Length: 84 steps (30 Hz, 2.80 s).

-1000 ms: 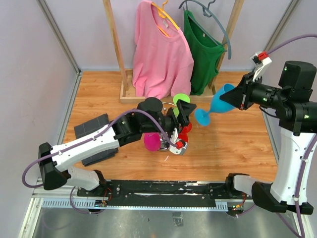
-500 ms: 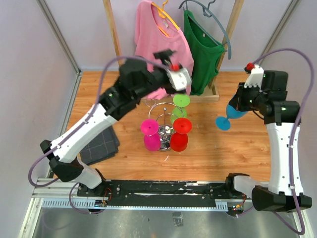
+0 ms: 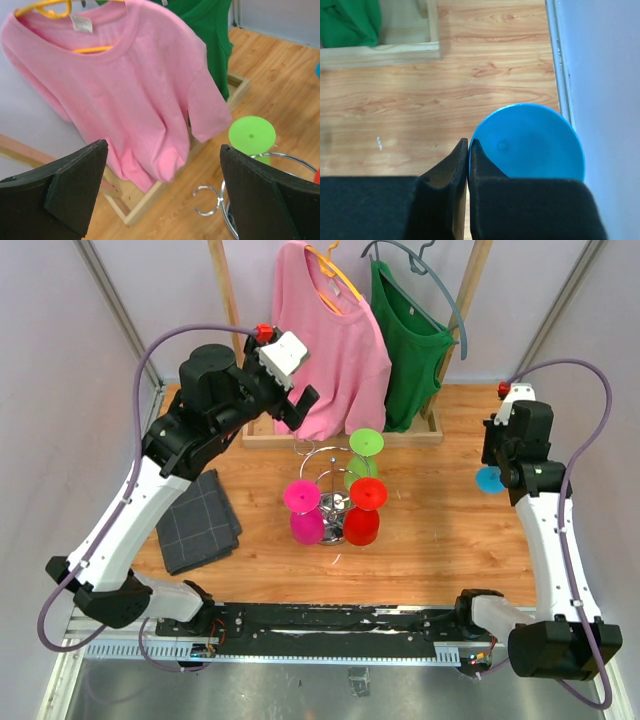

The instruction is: Take the wine glass off the wine glass rack

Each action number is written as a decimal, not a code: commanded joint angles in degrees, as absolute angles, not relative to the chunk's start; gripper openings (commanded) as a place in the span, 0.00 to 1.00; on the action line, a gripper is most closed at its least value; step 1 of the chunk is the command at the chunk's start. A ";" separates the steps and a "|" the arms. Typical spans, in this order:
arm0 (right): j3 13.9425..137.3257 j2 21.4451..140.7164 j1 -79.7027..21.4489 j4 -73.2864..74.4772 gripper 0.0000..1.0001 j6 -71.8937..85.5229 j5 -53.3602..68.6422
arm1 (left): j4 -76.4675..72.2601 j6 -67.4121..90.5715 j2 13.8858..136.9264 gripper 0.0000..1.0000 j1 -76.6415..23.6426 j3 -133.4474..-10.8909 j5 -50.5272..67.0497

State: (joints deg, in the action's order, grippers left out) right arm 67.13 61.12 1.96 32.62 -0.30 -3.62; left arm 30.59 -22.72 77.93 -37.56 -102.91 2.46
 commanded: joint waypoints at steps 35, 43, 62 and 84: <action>52.13 73.18 12.74 10.61 0.29 3.43 -3.56 | 37.62 -11.66 74.42 0.99 -34.54 -99.04 8.45; 51.82 71.80 12.70 12.55 0.71 3.60 -3.57 | 37.68 -11.52 74.72 0.99 -34.54 -98.69 9.31; 64.59 54.66 12.68 32.21 0.98 -0.18 -4.33 | 39.66 1.92 65.53 0.99 -29.60 -89.01 9.54; 89.12 51.35 8.06 55.09 0.99 5.54 5.95 | 25.22 39.95 60.74 0.84 -3.34 -60.27 59.24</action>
